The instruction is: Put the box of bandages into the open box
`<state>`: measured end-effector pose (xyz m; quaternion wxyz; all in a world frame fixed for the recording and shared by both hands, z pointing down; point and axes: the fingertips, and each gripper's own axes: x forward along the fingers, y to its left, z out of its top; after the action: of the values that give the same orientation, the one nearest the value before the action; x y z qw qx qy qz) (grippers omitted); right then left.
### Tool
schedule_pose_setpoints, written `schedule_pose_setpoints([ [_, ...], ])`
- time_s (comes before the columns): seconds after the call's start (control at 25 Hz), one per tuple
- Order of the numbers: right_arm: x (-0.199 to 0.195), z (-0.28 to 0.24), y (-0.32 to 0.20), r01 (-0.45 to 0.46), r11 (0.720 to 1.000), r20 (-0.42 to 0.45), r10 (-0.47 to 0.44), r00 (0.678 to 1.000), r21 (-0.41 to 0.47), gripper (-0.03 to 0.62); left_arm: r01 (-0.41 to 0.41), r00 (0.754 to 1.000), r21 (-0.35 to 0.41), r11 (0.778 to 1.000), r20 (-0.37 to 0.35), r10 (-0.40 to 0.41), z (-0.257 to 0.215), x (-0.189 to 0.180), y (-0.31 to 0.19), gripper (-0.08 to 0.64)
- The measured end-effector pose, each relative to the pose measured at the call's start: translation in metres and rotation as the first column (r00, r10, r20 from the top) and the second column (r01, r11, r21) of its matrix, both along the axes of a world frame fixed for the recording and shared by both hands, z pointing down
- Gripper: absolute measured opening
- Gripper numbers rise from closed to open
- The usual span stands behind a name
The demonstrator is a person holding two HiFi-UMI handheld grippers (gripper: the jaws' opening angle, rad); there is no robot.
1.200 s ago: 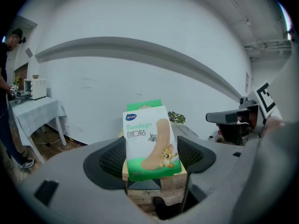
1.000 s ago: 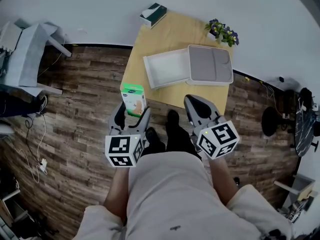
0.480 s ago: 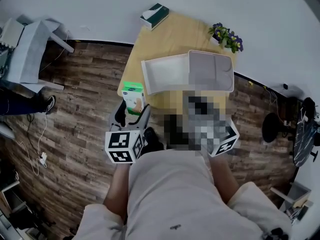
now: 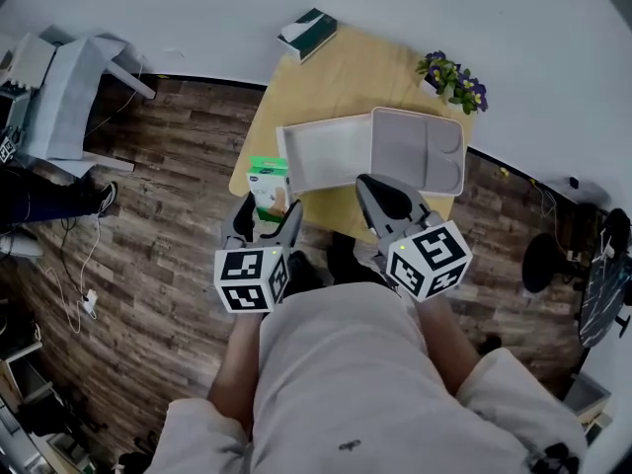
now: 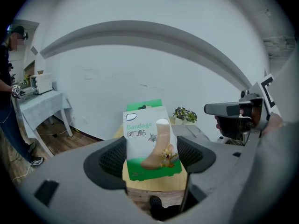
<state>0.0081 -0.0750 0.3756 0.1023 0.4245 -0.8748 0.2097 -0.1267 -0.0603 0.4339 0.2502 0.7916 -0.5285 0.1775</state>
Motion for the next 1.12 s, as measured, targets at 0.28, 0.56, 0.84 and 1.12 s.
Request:
schedule_pose_setpoints([
  [0.28, 0.005, 0.008, -0.013, 0.066, 0.998, 0.021, -0.066, 0.998, -0.007, 0.005, 0.048, 0.998, -0.037, 0.998, 0.028, -0.047, 0.011, 0.014, -0.009, 0.345],
  [0.56, 0.009, 0.017, -0.018, 0.133, 0.991, 0.024, -0.132, 0.991, -0.029, 0.005, 0.086, 0.996, -0.081, 0.993, 0.030, -0.083, 0.025, 0.034, -0.011, 0.347],
  [0.84, 0.011, 0.026, -0.020, 0.148, 0.988, 0.028, -0.147, 0.989, -0.048, 0.005, 0.083, 0.996, -0.113, 0.990, 0.024, -0.081, 0.037, 0.049, -0.012, 0.346],
  [1.12, 0.015, 0.036, -0.021, 0.123, 0.991, 0.028, -0.121, 0.992, -0.057, 0.005, 0.058, 0.998, -0.160, 0.985, 0.042, -0.052, 0.061, 0.053, -0.010, 0.347],
])
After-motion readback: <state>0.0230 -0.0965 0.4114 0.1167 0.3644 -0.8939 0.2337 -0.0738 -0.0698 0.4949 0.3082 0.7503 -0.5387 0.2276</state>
